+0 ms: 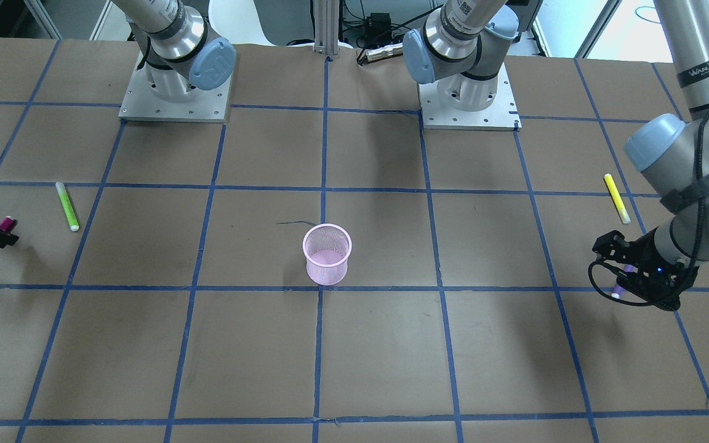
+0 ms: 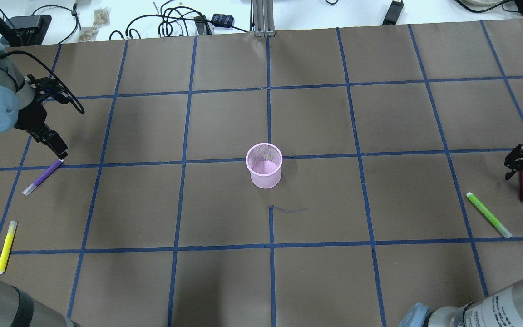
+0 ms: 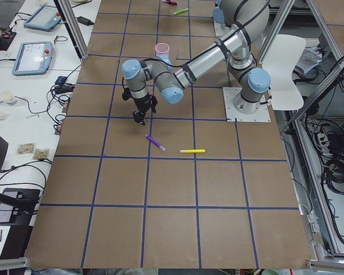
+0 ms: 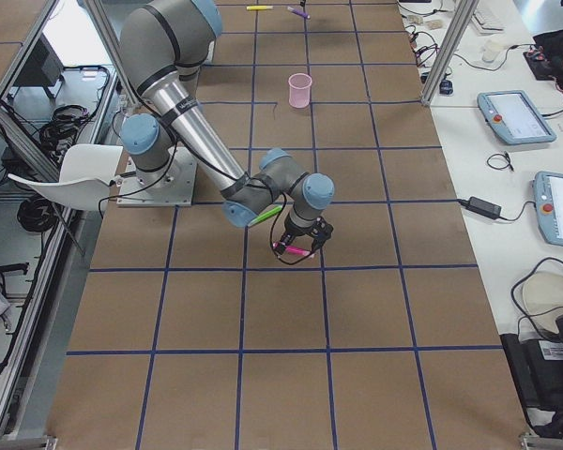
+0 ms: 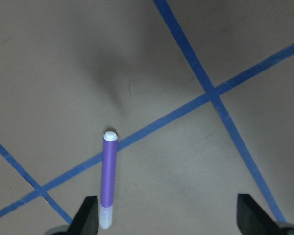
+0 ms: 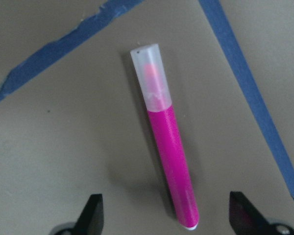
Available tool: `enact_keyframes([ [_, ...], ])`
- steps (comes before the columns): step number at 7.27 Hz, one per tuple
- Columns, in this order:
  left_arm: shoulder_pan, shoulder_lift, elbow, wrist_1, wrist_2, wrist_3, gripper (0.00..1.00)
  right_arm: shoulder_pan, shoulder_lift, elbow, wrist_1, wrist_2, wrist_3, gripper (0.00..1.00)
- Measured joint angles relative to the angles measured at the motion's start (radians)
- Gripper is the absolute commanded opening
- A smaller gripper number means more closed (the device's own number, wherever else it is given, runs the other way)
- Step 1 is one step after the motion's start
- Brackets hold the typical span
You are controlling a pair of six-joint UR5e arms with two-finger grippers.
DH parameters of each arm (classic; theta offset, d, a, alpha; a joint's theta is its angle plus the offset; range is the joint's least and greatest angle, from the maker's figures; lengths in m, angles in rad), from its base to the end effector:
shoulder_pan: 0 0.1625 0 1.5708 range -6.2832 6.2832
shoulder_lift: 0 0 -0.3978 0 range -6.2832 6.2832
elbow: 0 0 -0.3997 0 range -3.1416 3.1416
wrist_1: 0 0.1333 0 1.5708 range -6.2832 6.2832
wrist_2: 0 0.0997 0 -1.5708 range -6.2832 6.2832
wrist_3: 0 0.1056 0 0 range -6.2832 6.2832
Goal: Insert purple and pink pens into pink cup
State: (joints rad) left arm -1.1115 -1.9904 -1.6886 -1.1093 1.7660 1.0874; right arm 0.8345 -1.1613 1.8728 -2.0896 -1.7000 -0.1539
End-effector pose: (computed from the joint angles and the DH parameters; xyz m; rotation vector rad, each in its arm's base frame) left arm 0.1635 -0.5851 0.2103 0.9502 2.8889 0.2906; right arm -0.2732 -0.4797 0.1445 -0.8680 -2.9634 -0.3554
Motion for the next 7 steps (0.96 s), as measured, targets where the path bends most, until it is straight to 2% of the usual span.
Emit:
enact_keyframes([
  [1, 0.022, -0.038, 0.0, 0.046, -0.004, 0.064, 1.0, 0.0, 0.003, 0.001, 0.0, -0.002, -0.004, 0.69],
  [3, 0.06, -0.096, 0.0, 0.1, -0.005, 0.189, 1.0, 0.0, 0.006, 0.001, 0.002, -0.003, -0.009, 0.69],
  [7, 0.07, -0.138, -0.004, 0.12, -0.008, 0.223, 0.93, 0.0, 0.011, 0.002, 0.004, -0.004, -0.021, 0.63],
])
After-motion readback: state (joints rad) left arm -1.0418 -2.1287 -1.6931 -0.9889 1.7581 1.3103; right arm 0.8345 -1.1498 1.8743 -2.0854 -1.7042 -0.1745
